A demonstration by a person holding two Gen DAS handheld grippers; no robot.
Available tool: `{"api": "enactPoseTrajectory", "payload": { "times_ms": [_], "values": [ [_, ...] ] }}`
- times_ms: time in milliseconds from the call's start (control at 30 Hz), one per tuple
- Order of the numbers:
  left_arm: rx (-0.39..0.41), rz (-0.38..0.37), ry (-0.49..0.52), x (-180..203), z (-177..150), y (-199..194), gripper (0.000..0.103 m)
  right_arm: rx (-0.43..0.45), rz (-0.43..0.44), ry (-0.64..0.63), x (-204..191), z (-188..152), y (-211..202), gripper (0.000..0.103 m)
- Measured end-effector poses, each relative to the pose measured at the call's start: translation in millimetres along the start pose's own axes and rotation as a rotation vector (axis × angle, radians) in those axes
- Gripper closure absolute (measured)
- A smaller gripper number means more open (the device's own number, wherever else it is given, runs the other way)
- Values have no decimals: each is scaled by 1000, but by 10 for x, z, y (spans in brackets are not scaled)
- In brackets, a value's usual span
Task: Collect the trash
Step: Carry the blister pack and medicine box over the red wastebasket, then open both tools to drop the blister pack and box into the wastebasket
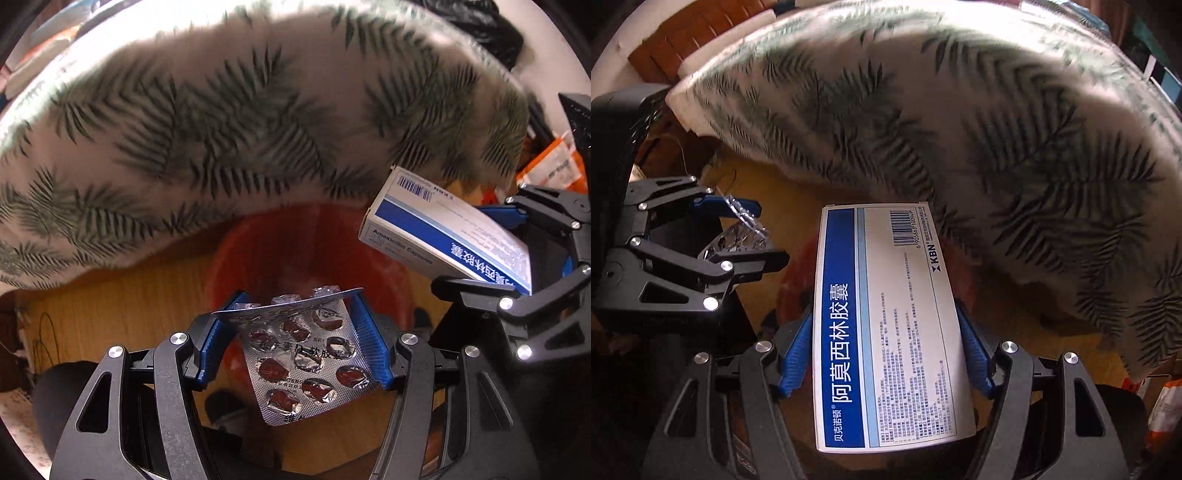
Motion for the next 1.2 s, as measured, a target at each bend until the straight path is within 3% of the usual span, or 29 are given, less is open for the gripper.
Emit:
{"api": "enactPoseTrajectory", "payload": {
  "times_ms": [500,867,1200],
  "values": [
    [-225,-17,-22,-3,-78,948,41,-186,-10,35,285,-146,755,34],
    [-245,15,-22,3,-48,1130,22,-237,-3,57,377,-183,908,34],
    [-244,104,-148,-384,-30,1084,21,-258,37,72,371,-124,1182,34]
  ]
}}
Point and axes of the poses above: each gripper's, at about its wrist camera, not at the fingertips, and y roughly the way its jaws point, x to its right, z to its top, the point moved 8 cm from there along y, roughly the way its jaws point, and after that the axes turned 13 degrees about z, right-handed, at the moved point
